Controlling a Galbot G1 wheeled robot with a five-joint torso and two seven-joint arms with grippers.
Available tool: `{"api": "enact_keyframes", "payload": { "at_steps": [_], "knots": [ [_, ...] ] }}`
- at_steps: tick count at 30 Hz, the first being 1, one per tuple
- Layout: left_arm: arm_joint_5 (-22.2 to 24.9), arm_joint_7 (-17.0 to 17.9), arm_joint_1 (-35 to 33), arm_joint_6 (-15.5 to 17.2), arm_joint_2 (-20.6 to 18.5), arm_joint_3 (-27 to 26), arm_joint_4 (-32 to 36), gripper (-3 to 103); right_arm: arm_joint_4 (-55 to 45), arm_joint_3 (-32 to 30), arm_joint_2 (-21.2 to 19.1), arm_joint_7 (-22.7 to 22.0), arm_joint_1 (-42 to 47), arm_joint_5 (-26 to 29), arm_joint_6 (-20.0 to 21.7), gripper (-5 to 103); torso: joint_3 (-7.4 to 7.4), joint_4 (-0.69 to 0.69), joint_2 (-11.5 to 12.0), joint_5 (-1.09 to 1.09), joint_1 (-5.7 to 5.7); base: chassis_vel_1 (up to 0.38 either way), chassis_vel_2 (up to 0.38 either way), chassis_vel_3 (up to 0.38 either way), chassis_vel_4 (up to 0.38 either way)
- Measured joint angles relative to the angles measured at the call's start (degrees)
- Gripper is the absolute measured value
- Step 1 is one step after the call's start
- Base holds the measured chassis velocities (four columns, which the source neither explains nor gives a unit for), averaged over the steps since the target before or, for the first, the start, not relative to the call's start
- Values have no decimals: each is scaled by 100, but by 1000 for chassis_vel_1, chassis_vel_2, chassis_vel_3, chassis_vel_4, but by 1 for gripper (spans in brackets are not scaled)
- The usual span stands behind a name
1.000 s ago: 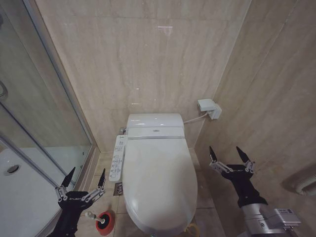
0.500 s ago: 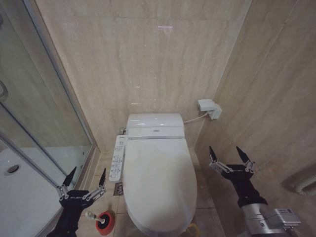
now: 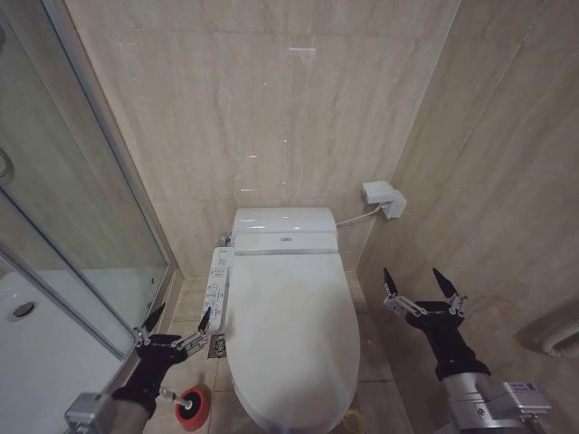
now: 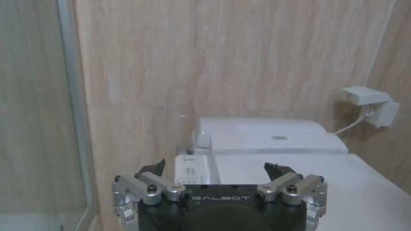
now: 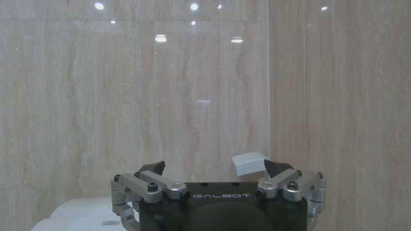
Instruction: Open the toilet lid, clean the toilet bowl with a toilet brush, close the toilet lid, and flush.
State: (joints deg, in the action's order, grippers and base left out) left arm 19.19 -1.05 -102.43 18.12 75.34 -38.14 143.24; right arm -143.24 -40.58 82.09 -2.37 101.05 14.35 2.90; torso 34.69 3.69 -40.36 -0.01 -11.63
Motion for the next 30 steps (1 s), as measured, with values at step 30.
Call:
{"api": "enact_keyframes", "payload": {
  "at_steps": [30],
  "knots": [
    [1564, -966, 1207, -1551, -1044, -733, -1739, 99, 0, 0, 0, 0, 0, 0, 0, 100, 0, -3, 0, 0, 0, 0, 0, 0, 0]
  ]
}}
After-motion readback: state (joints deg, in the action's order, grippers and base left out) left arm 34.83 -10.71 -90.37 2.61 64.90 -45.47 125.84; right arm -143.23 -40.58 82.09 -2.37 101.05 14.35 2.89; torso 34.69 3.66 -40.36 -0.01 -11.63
